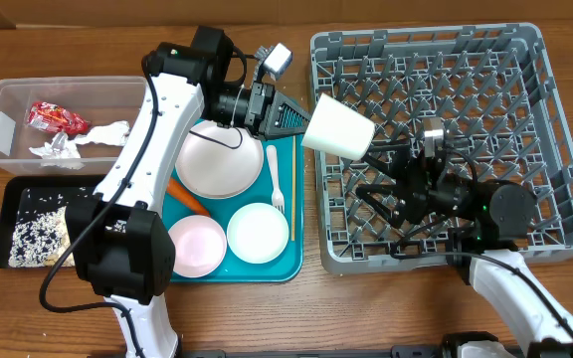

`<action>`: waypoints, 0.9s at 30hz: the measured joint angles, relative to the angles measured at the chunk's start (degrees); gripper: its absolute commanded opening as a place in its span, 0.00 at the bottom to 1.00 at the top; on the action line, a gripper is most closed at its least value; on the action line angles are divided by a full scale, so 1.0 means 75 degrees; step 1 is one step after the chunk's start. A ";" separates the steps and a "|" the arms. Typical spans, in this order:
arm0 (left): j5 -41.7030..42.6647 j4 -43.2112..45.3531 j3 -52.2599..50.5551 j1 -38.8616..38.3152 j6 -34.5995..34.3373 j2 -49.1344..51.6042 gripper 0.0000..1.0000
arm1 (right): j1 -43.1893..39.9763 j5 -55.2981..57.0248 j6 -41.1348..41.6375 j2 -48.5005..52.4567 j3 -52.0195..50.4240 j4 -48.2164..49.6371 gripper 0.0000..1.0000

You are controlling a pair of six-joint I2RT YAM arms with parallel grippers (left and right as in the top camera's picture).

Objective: Sort waste into correct bins and load items into the dishwasher rack
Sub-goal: 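Raise the right gripper from the rack toward the held cup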

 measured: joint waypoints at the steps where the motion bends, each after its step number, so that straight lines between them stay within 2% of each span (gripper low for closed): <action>1: -0.0044 -0.0050 0.0000 0.0000 0.0032 0.0000 0.04 | 0.0000 0.0032 -0.0061 0.0105 0.0000 -0.0006 0.96; 13: -0.0737 -0.0338 0.0000 0.0000 0.0230 0.0000 0.04 | 0.0000 -0.0052 -0.0134 0.0358 0.0825 0.0032 0.95; 27: -0.0641 -0.0335 0.0000 -0.0061 0.0230 0.0000 0.04 | 0.0000 -0.0082 -0.0207 0.0358 0.0868 0.0035 0.95</action>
